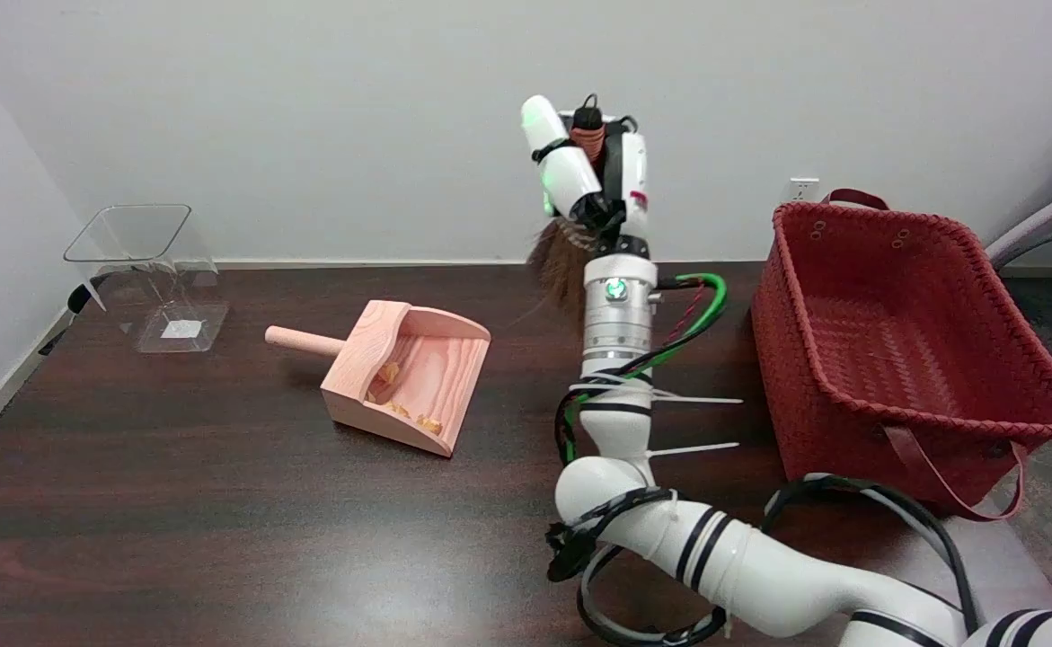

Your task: Place the broom into the brown storage basket.

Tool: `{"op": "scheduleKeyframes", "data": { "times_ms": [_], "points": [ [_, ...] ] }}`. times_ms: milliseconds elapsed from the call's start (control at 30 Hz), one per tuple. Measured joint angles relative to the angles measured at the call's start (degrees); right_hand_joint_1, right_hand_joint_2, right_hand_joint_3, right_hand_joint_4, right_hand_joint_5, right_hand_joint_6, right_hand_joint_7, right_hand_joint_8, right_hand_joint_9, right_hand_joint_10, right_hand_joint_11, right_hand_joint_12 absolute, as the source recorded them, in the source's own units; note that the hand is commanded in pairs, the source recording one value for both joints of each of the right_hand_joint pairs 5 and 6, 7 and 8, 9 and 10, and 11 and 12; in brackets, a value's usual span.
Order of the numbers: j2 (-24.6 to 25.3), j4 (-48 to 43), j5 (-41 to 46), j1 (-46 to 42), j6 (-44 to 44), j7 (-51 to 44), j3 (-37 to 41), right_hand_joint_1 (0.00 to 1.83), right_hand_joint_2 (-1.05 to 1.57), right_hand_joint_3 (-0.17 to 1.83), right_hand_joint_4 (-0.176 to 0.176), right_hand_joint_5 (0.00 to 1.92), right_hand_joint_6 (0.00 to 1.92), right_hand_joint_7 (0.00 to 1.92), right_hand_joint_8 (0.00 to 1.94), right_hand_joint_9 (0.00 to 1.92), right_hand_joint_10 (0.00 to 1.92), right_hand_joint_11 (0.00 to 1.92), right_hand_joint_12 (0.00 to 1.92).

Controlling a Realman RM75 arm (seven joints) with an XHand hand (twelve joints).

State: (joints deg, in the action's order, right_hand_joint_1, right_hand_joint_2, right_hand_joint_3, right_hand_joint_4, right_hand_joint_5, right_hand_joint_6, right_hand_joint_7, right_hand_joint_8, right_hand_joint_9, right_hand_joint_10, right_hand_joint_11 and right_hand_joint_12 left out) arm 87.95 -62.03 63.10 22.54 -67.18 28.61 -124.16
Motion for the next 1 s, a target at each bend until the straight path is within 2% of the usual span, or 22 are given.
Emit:
{"op": "scheduleKeyframes", "data": {
  "times_ms": [433, 1000],
  "points": [
    [-6.6, -8.4, -2.4, -1.1, -5.2, -12.2, 0.9, 0.73, 1.57, 0.34, 0.000, 1.92, 1.92, 1.92, 1.92, 1.92, 1.92, 1.92, 1.92],
    [-14.2, -12.5, -3.3, -3.6, -8.8, -17.7, 6.5, 0.73, 1.57, 0.39, 0.000, 1.92, 1.92, 1.92, 1.92, 1.92, 1.92, 1.92, 1.92]
  ]
}}
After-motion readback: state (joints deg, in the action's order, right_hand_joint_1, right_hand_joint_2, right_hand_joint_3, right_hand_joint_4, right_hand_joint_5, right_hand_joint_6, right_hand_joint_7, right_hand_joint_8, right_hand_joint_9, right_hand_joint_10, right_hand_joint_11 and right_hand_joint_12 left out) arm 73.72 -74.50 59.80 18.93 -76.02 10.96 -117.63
